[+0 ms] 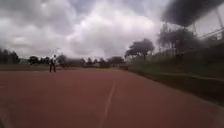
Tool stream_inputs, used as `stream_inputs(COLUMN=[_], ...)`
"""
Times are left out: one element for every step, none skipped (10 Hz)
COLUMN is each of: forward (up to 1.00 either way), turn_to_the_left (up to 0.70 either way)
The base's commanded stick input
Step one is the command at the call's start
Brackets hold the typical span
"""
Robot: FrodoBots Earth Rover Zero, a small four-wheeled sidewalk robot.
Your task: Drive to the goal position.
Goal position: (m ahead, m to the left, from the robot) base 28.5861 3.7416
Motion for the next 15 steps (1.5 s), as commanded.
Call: stream_inputs(forward=[0.85, 0.85, 0.85, 0.85, 0.85, 0.85, 0.85, 0.85, 0.85, 0.85, 0.85, 0.85, 0.85, 0.85, 0.85], turn_to_the_left=[-0.11, 0.01, 0.01, 0.01, 0.01, 0.01, 0.01, 0.01, 0.01, 0.01, -0.02, -0.15, -0.28, -0.33, -0.33])
